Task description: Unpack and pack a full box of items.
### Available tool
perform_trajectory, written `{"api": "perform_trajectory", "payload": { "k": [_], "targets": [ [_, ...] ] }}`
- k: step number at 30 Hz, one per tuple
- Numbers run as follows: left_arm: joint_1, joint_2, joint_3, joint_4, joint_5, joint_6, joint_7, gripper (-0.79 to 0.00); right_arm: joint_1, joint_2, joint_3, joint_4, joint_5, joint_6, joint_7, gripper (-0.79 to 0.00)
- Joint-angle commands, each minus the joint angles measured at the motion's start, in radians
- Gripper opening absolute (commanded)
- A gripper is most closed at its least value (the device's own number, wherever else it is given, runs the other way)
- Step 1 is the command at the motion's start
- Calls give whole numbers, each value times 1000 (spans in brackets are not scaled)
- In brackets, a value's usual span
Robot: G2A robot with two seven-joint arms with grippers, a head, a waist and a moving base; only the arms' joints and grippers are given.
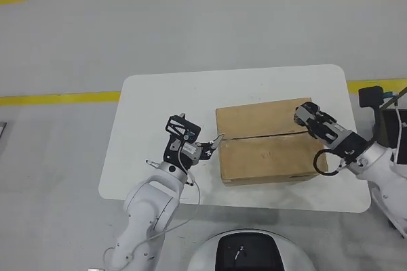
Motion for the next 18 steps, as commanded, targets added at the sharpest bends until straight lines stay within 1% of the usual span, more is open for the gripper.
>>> {"api": "perform_trajectory", "payload": {
  "k": [1, 8, 13, 18],
  "targets": [
    [-4, -1, 7, 6, 3, 5, 4, -785, -30, -3, 1, 16, -22, -54, -32, -785],
    [-28, -5, 29, 46, -7, 11, 8, -785, -62, -15, 1, 54, -37, -104, -82, -785],
    [-53, -11, 63, 81, -24, 16, -6, -785, -75, -24, -3, 71, -38, -145, -96, -785],
    [-73, -15, 91, 114, -36, 4, -26, -785, -84, -33, 4, 92, -54, -150, -132, -785]
  ]
}}
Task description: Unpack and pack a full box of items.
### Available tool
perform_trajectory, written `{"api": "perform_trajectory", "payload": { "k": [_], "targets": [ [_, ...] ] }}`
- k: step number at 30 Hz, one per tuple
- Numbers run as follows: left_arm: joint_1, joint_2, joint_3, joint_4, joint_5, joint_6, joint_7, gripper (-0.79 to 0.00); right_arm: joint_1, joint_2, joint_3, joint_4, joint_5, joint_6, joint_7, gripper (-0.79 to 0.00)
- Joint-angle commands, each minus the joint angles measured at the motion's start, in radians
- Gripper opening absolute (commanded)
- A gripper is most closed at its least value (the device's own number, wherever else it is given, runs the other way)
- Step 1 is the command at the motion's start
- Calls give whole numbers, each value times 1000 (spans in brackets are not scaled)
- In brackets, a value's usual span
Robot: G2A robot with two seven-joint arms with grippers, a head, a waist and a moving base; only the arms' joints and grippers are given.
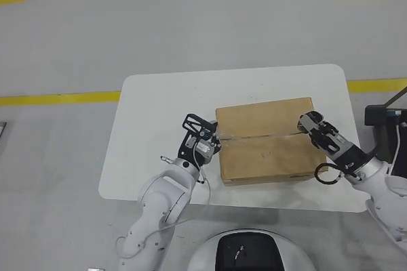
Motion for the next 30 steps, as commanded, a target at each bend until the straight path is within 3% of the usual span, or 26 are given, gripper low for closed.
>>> {"api": "perform_trajectory", "payload": {
  "k": [1, 16, 30],
  "targets": [
    [-8, -1, 9, 11, -5, -6, -7, -785, -5, -4, -1, 4, -8, 3, -16, -785],
    [-98, -20, 72, 124, -23, 15, -37, -785, -77, -25, 25, -7, -57, -24, -39, -785],
    [-94, -21, 50, 104, -25, 28, -47, -785, -127, -34, 34, -19, -72, 2, -67, -785]
  ]
}}
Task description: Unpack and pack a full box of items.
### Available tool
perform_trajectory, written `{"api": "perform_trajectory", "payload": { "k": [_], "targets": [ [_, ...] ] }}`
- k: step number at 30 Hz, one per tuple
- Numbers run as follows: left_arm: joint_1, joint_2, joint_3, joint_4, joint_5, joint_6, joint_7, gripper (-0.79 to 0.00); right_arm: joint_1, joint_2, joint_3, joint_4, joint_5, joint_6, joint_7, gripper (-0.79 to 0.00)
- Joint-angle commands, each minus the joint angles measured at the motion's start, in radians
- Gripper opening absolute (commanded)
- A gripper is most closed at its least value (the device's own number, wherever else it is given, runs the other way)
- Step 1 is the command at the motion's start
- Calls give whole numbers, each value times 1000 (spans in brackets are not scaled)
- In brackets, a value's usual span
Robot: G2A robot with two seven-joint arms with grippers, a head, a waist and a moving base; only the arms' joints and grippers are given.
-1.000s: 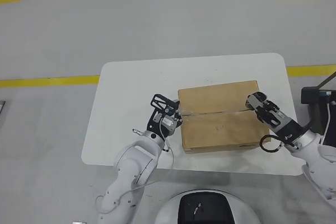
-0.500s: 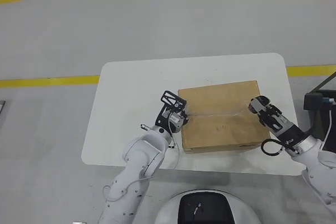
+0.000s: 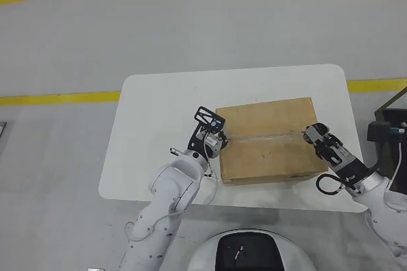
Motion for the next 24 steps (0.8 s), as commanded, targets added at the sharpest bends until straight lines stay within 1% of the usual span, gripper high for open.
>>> {"api": "perform_trajectory", "payload": {
  "k": [1, 3, 5, 8, 10, 12, 14, 16, 17, 20, 24],
  "targets": [
    [5, 1, -7, -8, -1, 0, -2, -785, 0, 0, 0, 0, 0, 0, 0, -785],
    [9, 1, -13, -15, -1, 1, -2, -785, 0, 0, 0, 0, 0, 0, 0, -785],
    [12, 2, -17, -22, 2, 4, 1, -782, 1, -5, -7, -21, 10, -42, -25, -785],
    [18, 2, -20, -30, 2, 8, 2, -745, -6, -14, -18, -21, -63, -118, -134, -785],
    [20, 2, -21, -32, 3, 8, 2, -739, -17, -23, -38, -15, -106, -176, -236, -785],
    [23, 2, -22, -33, 3, 9, 4, -736, -21, -30, -50, 3, -174, -197, -309, -785],
    [25, 1, -22, -32, 1, 6, 3, -745, -28, -38, -67, 20, -225, -186, -359, -785],
    [24, 1, -19, -31, -1, -3, -2, -760, -30, -44, -88, 43, -240, -168, -356, -785],
    [24, 1, -16, -33, -2, -9, -4, -785, -27, -46, -95, 55, -249, -156, -354, -785],
    [25, 1, -11, -38, -6, -27, -10, -785, -18, -54, -113, 79, -260, -126, -340, -785],
    [32, 3, -8, -54, -6, -62, -30, -785, -6, -66, -123, 88, -250, -87, -358, -785]
  ]
}}
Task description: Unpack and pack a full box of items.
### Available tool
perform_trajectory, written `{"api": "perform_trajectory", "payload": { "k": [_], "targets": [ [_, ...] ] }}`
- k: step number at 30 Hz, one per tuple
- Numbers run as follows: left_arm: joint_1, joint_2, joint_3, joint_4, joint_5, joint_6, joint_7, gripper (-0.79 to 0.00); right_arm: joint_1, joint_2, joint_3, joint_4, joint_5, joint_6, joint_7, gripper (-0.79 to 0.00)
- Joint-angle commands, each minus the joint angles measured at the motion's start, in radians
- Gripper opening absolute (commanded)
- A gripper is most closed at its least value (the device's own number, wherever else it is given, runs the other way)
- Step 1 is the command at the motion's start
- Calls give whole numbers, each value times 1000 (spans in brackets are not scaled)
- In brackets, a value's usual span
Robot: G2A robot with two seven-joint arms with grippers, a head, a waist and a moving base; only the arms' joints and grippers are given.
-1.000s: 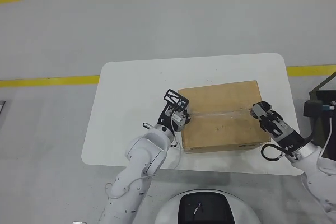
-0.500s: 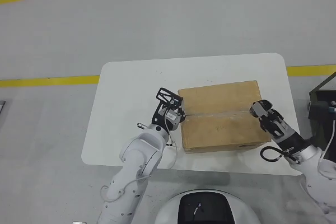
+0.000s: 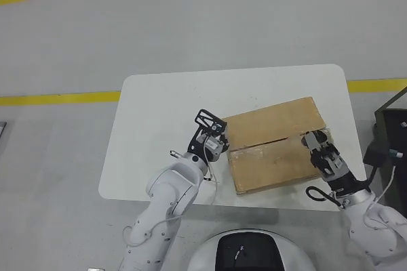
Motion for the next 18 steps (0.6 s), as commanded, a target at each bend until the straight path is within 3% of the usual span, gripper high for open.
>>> {"api": "perform_trajectory", "payload": {
  "k": [1, 12, 18],
  "targets": [
    [7, 2, -1, -11, 4, -12, -8, -785, 6, -5, -1, -1, 0, 15, -11, -785],
    [46, 9, -36, -68, 7, -13, -7, -785, 69, -26, 20, -55, -35, -28, -33, -785],
    [57, 11, -44, -80, 10, -14, -6, -785, 73, -39, 1, -13, -41, 9, -8, -785]
  ]
}}
